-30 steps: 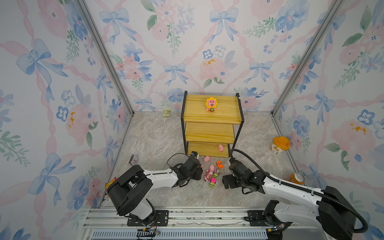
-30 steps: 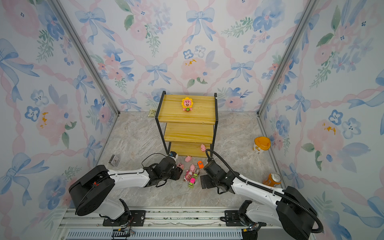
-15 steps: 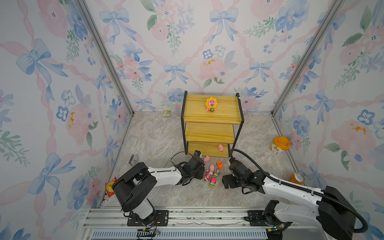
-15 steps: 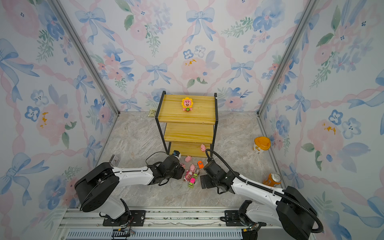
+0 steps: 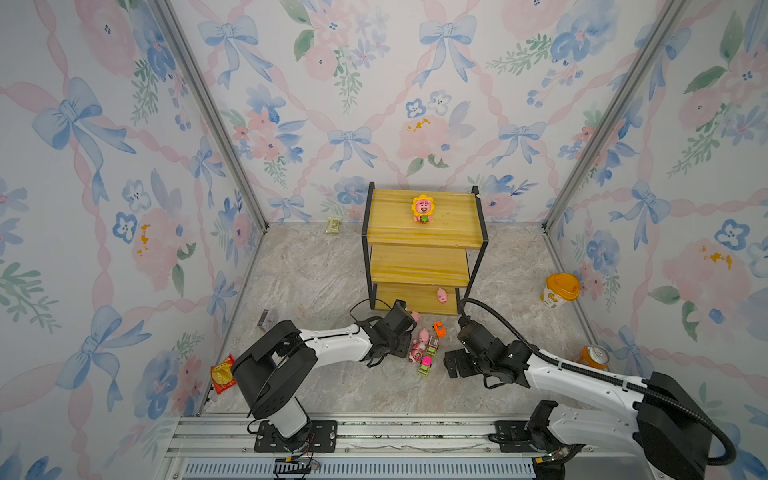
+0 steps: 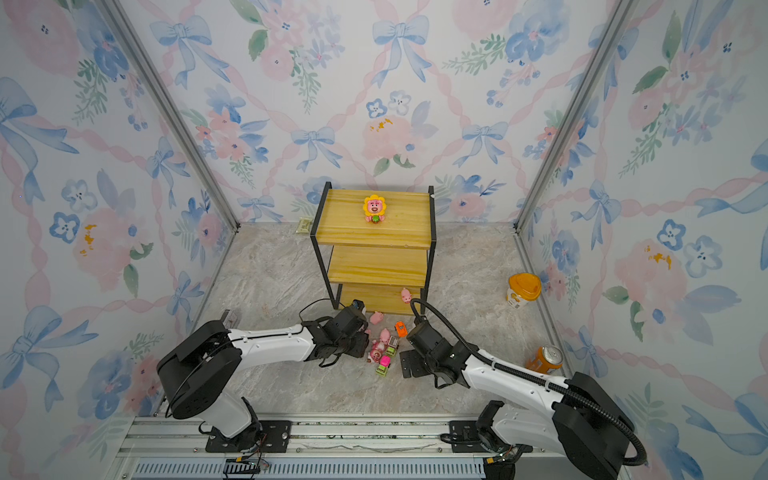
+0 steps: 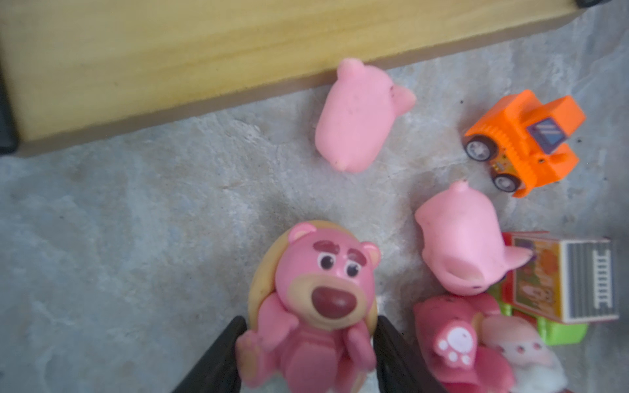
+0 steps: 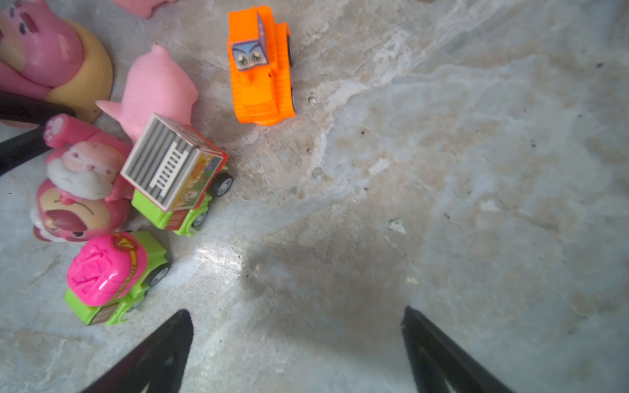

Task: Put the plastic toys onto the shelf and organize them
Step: 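Close the left gripper on the pink bear figure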

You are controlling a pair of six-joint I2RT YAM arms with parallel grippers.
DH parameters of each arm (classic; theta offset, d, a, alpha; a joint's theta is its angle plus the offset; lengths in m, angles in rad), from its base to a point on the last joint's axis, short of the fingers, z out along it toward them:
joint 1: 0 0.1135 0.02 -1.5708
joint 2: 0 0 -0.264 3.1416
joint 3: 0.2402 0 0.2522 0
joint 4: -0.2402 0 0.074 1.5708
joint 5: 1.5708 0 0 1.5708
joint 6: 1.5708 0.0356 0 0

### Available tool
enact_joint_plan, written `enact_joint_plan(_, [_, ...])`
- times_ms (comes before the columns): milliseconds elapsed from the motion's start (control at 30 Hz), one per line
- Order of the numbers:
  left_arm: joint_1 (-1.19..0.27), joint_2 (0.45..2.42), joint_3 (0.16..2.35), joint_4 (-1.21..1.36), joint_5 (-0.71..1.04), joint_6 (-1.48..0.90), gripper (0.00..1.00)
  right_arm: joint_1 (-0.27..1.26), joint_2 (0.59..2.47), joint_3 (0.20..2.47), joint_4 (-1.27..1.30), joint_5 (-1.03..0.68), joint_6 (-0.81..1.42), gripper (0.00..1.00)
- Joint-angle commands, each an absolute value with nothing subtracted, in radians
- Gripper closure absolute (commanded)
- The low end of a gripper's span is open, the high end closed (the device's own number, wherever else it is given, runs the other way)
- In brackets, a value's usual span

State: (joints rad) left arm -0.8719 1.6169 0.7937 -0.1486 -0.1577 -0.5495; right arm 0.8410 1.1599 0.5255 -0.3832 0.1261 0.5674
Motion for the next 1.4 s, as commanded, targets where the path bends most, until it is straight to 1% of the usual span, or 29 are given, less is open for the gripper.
enact_joint_plan(0, [-0.877,1.643,0.823,-0.232,-0.184,-0.525,0.40,0.854,1.154,0.537,-0.386,0.123,0.562,0.02])
enact_joint_plan(200, [-0.875,1.681,0.868,-0.276,-0.171,-0.510,0.40,0.855,1.158,0.537,-0.378,0.121,0.561,0.02])
enact_joint_plan(967, [-0.861,1.719,0.960,-0.334,-0.174,-0.469,0.40,0.853,1.152,0.528,-0.370,0.120,0.556,0.02])
enact_joint_plan(1067, [-0.861,1.726,0.957,-0.334,-0.173,-0.475,0.45,0.854,1.150,0.524,-0.365,0.119,0.558,0.02])
enact_joint_plan(1367, [-0.861,1.728,0.947,-0.334,-0.162,-0.486,0.64,0.854,1.179,0.535,-0.358,0.113,0.551,0.02])
